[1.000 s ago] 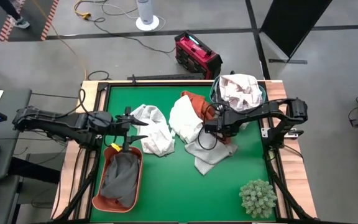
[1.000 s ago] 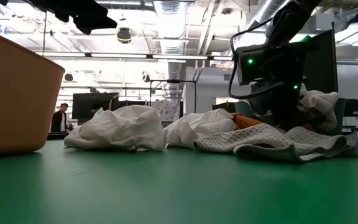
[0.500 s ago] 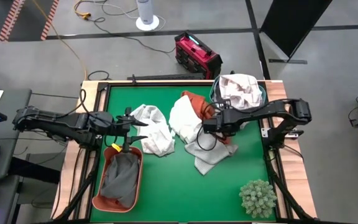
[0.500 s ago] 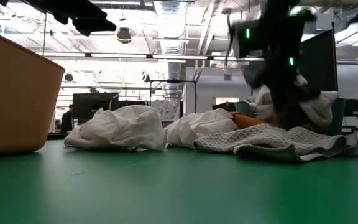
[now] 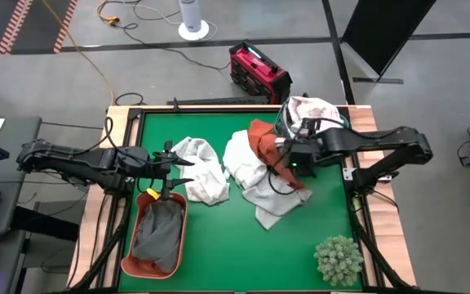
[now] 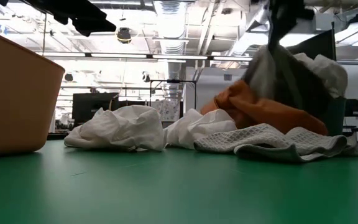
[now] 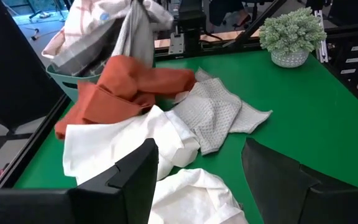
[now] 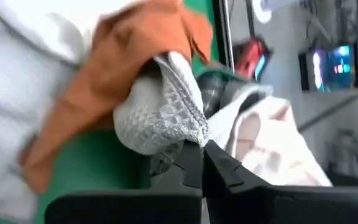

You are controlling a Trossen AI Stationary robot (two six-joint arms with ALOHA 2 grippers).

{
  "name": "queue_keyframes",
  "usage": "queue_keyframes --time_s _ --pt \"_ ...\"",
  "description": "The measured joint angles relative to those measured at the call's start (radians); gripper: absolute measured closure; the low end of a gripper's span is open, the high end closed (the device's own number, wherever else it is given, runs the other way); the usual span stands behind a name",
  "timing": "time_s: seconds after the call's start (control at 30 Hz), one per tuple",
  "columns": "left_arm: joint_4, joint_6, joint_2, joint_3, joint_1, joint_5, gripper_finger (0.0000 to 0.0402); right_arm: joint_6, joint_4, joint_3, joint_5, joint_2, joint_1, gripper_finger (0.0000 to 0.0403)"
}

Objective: Sort towels by color in basket
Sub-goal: Remove the gray patterned towel from the green bin

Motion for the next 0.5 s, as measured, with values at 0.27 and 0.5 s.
queue_keyframes --time_s 0.27,0.5 --pt "0.001 0.0 0.0 0.0 0.0 0.0 0.018 -0.002 0.027 0.192 0.148 -0.067 0.055 0.0376" --pt "0.003 0.0 0.0 0.0 0.0 0.0 0.018 -0.119 0.168 0.4 0.168 -0.066 0.053 0.0382"
